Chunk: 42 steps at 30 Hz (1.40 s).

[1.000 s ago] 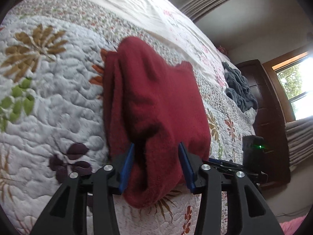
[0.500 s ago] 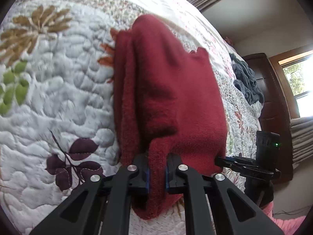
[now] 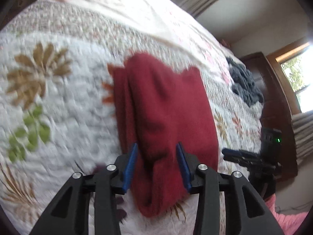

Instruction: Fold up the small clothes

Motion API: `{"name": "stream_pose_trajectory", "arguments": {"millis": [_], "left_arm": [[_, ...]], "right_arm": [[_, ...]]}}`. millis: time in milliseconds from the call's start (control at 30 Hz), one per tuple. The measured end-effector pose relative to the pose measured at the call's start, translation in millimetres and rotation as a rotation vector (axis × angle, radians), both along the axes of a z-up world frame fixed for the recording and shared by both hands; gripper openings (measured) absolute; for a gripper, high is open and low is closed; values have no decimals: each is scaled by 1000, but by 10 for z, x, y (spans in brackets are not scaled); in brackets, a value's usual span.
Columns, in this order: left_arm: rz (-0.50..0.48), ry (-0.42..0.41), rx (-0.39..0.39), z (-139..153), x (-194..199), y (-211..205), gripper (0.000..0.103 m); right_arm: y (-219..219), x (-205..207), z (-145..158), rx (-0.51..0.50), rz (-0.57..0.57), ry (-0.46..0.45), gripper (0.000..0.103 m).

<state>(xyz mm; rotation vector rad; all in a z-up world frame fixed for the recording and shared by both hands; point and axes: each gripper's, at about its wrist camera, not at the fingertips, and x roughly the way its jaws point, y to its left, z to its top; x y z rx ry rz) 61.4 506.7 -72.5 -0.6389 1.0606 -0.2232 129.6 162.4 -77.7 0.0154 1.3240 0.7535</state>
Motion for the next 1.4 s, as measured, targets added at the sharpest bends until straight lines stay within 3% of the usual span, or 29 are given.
{"name": "stream_pose_trajectory", "arguments": {"millis": [200,367,467,567,667,733,867,1067,1233,1400], "left_arm": [[24,-19,87,-23,749,77,42],[42,52,124,-284,1144,66,40],[19,31,178,-281,1169,-31,21],[34,-37,179,-130,1128,-54,16],[47,-136,249,97,1104,-103,13],[62,-141,263,96,1162,-58,12],[74,-43,264,-258,1327,59,12],[98,-1,205,-529,1308,183,13],[127,2,205,-274,1152,250,25],[93,-91,251,206,698,73,27]], "right_arm": [[170,373,39,-12,-24,-47,45],[320,539,-121,-56,-33,-47,45],[342,595,-196,-54,-37,-34,45],[390,626,-206,-54,-37,-39,45],[414,621,-181,-62,-32,-60,45],[460,629,-175,-67,-28,-73,45],[519,666,-202,-66,-27,-73,45],[562,712,-274,-75,-27,-75,49],[485,680,-187,-64,-43,-71,48],[283,494,26,-36,-64,-87,49]]}}
